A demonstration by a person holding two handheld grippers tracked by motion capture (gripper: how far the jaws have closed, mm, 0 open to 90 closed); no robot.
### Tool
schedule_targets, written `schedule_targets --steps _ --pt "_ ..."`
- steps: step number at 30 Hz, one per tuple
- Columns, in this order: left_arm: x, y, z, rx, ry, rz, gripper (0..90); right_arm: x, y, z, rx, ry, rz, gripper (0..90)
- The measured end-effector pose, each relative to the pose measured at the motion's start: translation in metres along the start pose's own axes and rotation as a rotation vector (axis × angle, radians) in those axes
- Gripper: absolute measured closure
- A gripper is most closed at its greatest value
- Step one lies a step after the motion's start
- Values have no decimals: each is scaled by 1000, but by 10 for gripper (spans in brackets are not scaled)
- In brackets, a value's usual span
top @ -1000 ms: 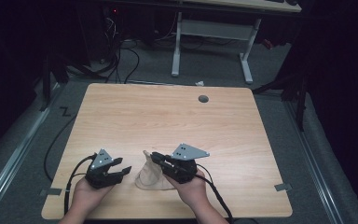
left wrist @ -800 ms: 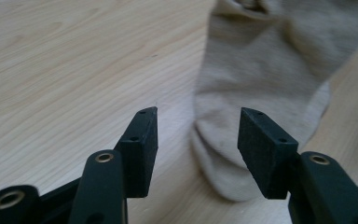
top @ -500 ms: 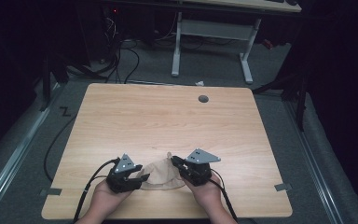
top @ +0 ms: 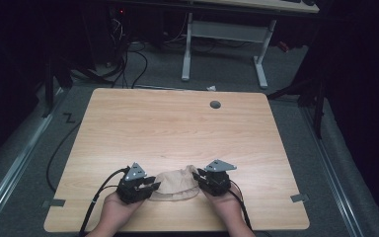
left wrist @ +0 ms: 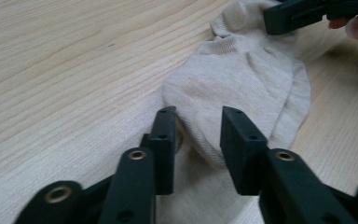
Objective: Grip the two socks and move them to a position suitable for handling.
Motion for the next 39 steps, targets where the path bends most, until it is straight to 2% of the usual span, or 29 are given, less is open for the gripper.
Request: schedule_targets --steps 1,4,9,12,14,16,23,27,34,39 --pt "0 0 0 1 0 2 756 1 2 -1 -15 1 -4 698" --pt "-1 0 0 6 2 16 859 4 3 -1 -14 15 -2 681" --pt "0 -2 3 23 25 25 876 7 3 1 -12 39 3 716" --pt "-2 -8 8 54 29 40 879 7 2 2 -12 17 2 856" --pt "-4 -14 13 89 17 39 880 4 -3 4 4 3 5 866" --pt "-5 -19 15 101 21 43 880 -1 -10 6 24 -6 16 867" --pt "-6 -30 3 67 77 65 879 -23 -24 -2 29 -59 50 867" --pt "-10 -35 0 68 65 69 879 -30 -25 -8 15 -71 60 867" --pt "-6 -29 -7 33 84 57 878 -29 -17 -15 -18 -91 47 866" --pt "-5 -16 -18 -43 108 59 872 -24 -11 -22 -61 -90 30 864"
Point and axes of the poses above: each handheld gripper's, and its own axes: y roughly forward along the jaws, z roughly out of its top, x roughly to its right, the point moved 9 cm from there along y, roughly forward along the jaws, and after that the axes turned 12 degrees about y, right-handed, at the moved point
